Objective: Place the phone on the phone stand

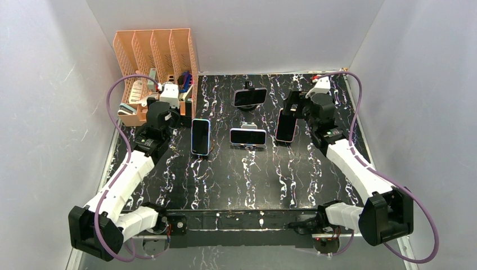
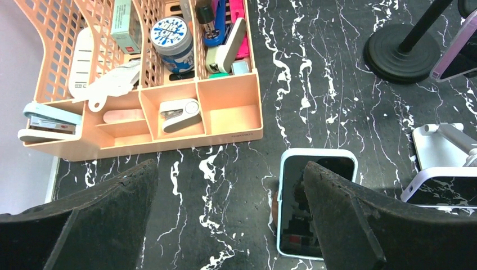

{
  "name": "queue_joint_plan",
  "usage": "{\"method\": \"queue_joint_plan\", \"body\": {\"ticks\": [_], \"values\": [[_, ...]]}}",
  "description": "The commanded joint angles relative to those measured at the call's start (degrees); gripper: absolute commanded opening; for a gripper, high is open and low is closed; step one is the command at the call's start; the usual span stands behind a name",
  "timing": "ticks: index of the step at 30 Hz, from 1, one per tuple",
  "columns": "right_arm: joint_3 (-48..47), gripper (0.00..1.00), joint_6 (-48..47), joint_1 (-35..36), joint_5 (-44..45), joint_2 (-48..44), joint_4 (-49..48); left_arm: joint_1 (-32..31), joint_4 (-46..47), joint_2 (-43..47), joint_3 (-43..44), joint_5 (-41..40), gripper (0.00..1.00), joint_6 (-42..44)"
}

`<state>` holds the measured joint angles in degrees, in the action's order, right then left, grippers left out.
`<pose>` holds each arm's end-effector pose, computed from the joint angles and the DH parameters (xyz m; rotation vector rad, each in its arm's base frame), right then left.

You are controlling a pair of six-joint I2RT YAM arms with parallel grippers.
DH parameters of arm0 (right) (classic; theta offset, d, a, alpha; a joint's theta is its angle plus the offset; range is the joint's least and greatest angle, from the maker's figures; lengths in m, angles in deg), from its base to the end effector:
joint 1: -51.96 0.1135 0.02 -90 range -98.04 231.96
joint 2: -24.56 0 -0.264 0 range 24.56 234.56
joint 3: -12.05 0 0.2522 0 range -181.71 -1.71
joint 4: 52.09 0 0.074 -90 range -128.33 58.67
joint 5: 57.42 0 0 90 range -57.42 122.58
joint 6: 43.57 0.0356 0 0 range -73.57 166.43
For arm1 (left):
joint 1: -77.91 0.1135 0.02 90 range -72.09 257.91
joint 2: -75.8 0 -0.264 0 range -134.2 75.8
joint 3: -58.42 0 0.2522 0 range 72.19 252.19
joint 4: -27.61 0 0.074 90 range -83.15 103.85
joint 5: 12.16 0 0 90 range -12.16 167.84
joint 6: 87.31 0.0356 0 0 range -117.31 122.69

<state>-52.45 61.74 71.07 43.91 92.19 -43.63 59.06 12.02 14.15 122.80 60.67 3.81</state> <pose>0.2650 0.0844 0.3220 0.0845 1.7744 0.2596 0.2417 -0.0714 0.3338 0.0972 1.7827 0.0466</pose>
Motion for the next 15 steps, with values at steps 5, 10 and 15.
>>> {"method": "queue_joint_plan", "body": {"ticks": [5,10,15], "values": [[-1.2,0.99,1.0,-0.2,-0.6,1.2,-4.7,0.3,1.6,1.9,0.2,-0.9,0.98,1.6],[-0.8,0.99,1.6,-0.3,0.9,1.5,-5.6,0.3,2.9,1.7,0.2,-1.2,0.98,1.9],[-2.9,0.99,0.5,-0.3,0.7,2.5,-5.2,0.4,3.7,0.9,0.2,-0.9,0.98,2.1]]}}
